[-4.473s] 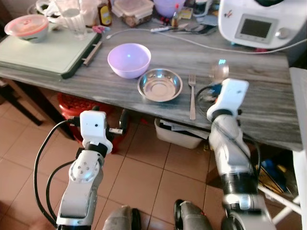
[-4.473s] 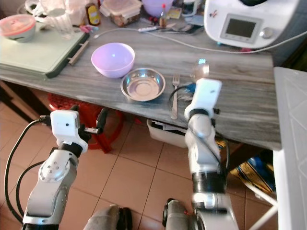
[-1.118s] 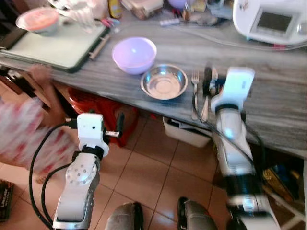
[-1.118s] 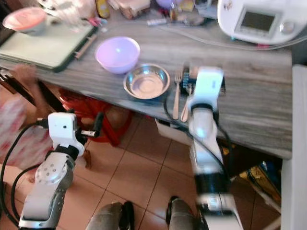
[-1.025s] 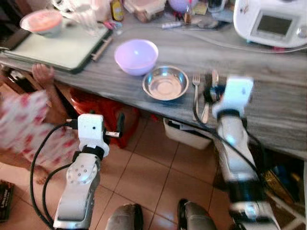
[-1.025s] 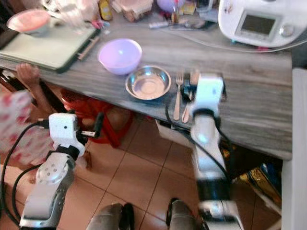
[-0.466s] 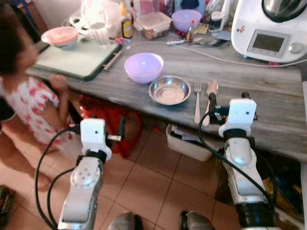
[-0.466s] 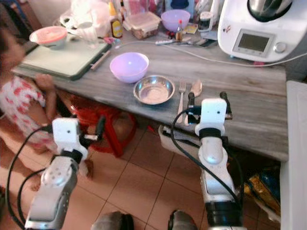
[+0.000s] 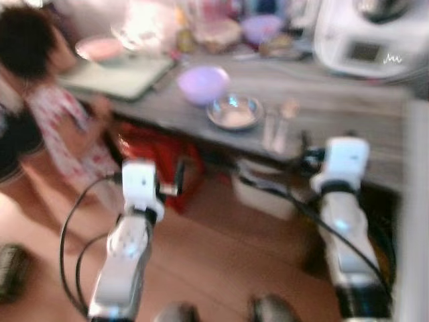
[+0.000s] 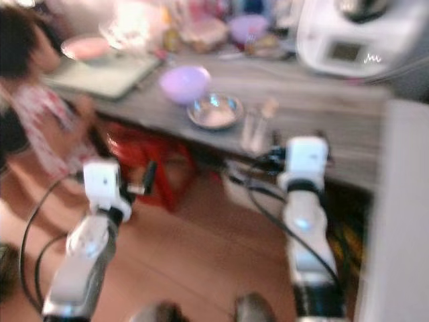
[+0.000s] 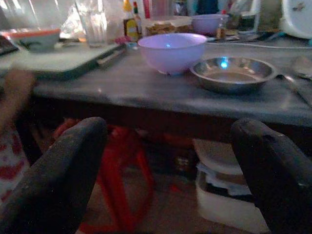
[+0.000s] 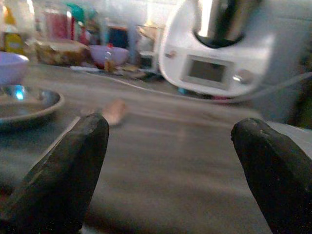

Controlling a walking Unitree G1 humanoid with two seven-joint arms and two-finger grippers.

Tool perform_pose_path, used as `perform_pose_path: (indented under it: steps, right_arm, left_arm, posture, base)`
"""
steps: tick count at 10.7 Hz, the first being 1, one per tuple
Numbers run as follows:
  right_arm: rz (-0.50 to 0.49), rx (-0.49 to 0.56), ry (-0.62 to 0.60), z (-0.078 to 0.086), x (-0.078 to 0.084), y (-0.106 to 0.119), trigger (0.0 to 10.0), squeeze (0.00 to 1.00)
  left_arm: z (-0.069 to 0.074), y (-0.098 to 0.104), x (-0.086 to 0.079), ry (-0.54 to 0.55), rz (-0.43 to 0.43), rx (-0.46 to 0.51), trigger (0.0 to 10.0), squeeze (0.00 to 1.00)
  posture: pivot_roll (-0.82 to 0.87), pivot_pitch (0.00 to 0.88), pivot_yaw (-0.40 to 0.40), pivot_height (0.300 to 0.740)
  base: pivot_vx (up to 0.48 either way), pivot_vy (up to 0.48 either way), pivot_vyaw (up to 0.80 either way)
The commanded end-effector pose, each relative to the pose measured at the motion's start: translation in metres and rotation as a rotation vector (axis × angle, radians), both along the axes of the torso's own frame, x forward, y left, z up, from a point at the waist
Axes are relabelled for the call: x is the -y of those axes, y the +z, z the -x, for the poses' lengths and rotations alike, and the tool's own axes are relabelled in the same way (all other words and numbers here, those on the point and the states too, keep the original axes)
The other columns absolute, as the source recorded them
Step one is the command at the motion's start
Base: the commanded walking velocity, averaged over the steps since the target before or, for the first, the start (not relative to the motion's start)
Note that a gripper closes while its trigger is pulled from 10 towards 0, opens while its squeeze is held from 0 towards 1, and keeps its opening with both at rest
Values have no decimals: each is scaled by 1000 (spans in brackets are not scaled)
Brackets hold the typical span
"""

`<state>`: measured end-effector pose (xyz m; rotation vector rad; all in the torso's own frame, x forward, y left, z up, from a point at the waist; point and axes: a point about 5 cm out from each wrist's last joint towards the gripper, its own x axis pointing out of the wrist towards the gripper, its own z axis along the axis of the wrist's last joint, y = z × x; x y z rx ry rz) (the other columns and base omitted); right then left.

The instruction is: Setting the table

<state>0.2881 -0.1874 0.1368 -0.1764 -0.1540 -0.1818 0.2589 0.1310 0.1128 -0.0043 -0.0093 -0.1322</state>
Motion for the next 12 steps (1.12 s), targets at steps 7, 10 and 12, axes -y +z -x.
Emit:
perform_pose_path:
  steps: [7, 10, 12]
  right_arm:
    - [16, 15, 48, -11, -10, 11, 10000, 0]
    - [8, -15, 52, -11, -11, 7, 10000, 0]
    - [1, -18, 77, -11, -14, 7, 10000, 0]
  left_arm:
    - [-2, 6, 1, -55, 10, 34, 10000, 0]
    - [-1, 7, 3, -74, 21, 37, 10000, 0]
    - [0, 8, 3, -80, 29, 38, 10000, 0]
  posture:
    - [-26, 20, 87, 740]
    - [-26, 29, 85, 740]
    - [-28, 37, 80, 740]
  base:
    - [-72, 0, 0]
    - [0, 0, -800]
    - [0, 0, -800]
